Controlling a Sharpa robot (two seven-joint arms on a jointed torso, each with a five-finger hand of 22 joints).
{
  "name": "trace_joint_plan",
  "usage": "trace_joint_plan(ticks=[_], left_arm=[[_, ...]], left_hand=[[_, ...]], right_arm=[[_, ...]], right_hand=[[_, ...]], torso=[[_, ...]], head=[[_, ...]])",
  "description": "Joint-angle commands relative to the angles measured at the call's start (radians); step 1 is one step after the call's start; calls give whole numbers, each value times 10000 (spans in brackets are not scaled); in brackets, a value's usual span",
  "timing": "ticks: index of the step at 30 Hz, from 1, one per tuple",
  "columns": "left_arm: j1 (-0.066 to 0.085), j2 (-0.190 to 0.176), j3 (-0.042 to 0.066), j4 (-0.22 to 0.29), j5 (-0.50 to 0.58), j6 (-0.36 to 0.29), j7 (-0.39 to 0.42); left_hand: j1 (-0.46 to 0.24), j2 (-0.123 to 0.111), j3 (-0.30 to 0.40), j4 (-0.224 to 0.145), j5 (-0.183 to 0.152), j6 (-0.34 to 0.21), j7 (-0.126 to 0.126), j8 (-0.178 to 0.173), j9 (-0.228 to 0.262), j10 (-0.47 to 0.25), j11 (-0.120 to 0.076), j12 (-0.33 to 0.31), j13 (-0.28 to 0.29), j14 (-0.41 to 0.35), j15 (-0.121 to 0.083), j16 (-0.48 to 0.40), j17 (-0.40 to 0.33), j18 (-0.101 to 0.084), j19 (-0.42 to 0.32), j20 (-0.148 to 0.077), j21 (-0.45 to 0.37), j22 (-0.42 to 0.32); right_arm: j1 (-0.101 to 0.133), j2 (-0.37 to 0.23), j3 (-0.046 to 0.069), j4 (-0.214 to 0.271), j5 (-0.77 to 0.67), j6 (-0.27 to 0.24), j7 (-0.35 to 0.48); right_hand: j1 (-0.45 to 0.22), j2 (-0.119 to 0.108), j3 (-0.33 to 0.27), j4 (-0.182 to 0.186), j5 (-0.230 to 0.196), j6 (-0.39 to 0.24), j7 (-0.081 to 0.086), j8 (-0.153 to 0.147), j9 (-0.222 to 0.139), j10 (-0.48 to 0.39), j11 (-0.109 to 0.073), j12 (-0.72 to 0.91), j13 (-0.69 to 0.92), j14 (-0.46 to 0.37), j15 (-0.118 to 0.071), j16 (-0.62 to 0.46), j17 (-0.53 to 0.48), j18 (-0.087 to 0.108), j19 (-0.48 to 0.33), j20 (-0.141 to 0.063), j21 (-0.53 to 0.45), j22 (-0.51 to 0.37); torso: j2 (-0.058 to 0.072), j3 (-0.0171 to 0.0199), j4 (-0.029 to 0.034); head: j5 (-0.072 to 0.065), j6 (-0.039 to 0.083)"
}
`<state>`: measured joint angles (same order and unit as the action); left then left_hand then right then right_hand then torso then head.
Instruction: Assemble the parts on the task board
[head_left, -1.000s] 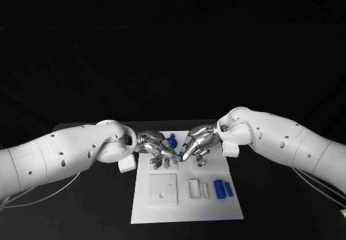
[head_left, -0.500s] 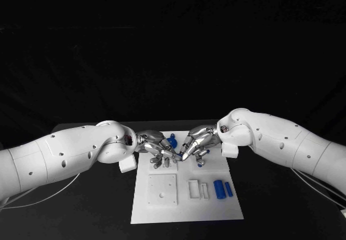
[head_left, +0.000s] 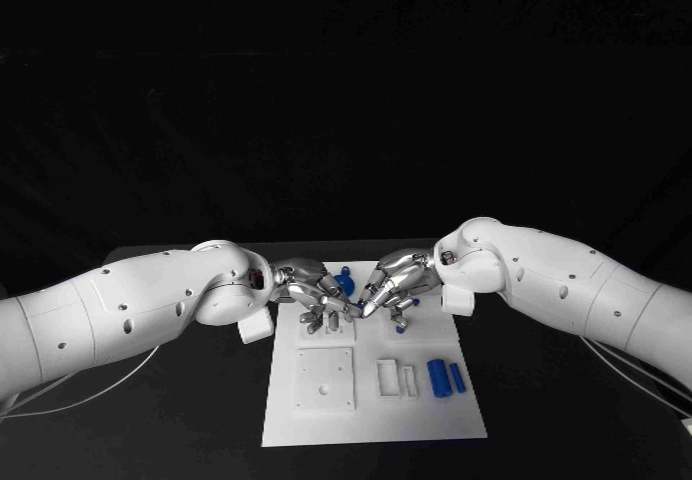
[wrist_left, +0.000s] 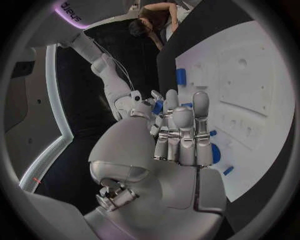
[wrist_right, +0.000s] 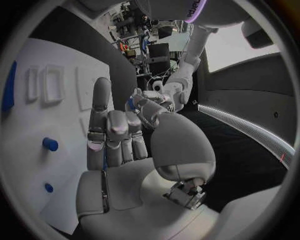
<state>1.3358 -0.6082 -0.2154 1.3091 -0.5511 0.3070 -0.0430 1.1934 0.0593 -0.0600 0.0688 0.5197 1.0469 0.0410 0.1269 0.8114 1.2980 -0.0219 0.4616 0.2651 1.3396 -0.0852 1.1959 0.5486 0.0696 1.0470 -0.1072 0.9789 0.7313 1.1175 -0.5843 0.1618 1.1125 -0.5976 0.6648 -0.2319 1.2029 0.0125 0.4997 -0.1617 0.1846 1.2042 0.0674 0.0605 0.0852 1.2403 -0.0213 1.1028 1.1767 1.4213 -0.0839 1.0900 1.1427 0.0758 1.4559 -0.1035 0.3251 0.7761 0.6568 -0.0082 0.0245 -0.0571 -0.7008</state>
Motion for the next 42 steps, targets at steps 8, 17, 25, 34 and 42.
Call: trace_joint_plan(ticks=[8, 17, 25, 34, 42], left_arm=[[-7, 70, 22, 32, 211, -195, 123], [-38, 78, 22, 32, 205, -315, 82], [-48, 79, 22, 13, 207, -333, 90], [-50, 79, 22, -8, 207, -401, 70], [-52, 101, 21, -22, 204, -337, 21]], left_hand=[[-187, -98, -182, 362, -205, -57, -5, 21, -56, -70, 0, -10, 0, -86, 3, 78, -39, -19, -14, 42, -14, 27], [-35, -119, -234, 506, -18, -105, 2, 63, -73, -135, 10, 19, 6, -89, 10, 152, -47, -12, 1, 48, -16, 61], [15, -87, -198, 506, -4, -116, -3, 75, -75, -146, 8, 33, 9, -106, 12, 179, -46, -9, -11, 52, -13, 79], [195, 63, -34, 379, 35, -119, -21, 92, -76, -139, -1, 34, -1, -109, 6, 200, -51, -12, -18, 47, -11, 96], [280, 129, 139, 125, 63, -119, -37, 122, -77, -121, -6, 3, -38, -118, 3, 232, -59, -22, -34, 42, -13, 126]], right_arm=[[-39, 66, -10, -17, 88, -19, 182], [-71, 131, -40, -88, 122, 94, 165], [-92, 167, -50, -126, 132, 134, 158], [-106, 180, -54, -122, 133, 189, 147], [-125, 187, -55, -105, 138, 177, 156]], right_hand=[[-33, 25, 90, -6, 36, 182, -41, 36, 7, 2, -40, 14, 4, -62, 5, 34, 12, 126, 56, 11, -59, 33], [-33, 25, 90, -6, 36, 182, -41, 36, 7, 2, -40, 14, 4, -62, 5, 34, 12, 126, 56, 11, -59, 33], [-33, 25, 90, -6, 36, 182, -41, 36, 7, 2, -40, 14, 4, -62, 5, 34, 12, 126, 56, 11, -59, 33], [-29, 27, 96, -19, 34, 183, -41, 36, 9, 1, -38, 13, 16, -68, 7, 31, 31, 126, 60, 13, -101, 85], [-22, 38, 96, -25, 9, 175, -37, 35, 10, -12, -36, 0, 14, -77, 10, 22, 35, 131, 59, 16, -126, 114]], torso=[[5, 0, 0], [4, 0, -2], [4, 1, 3], [2, 6, -4], [5, 8, -4]], head=[[-22, -26], [-42, -38], [-42, -56], [-24, -74], [-23, -88]])
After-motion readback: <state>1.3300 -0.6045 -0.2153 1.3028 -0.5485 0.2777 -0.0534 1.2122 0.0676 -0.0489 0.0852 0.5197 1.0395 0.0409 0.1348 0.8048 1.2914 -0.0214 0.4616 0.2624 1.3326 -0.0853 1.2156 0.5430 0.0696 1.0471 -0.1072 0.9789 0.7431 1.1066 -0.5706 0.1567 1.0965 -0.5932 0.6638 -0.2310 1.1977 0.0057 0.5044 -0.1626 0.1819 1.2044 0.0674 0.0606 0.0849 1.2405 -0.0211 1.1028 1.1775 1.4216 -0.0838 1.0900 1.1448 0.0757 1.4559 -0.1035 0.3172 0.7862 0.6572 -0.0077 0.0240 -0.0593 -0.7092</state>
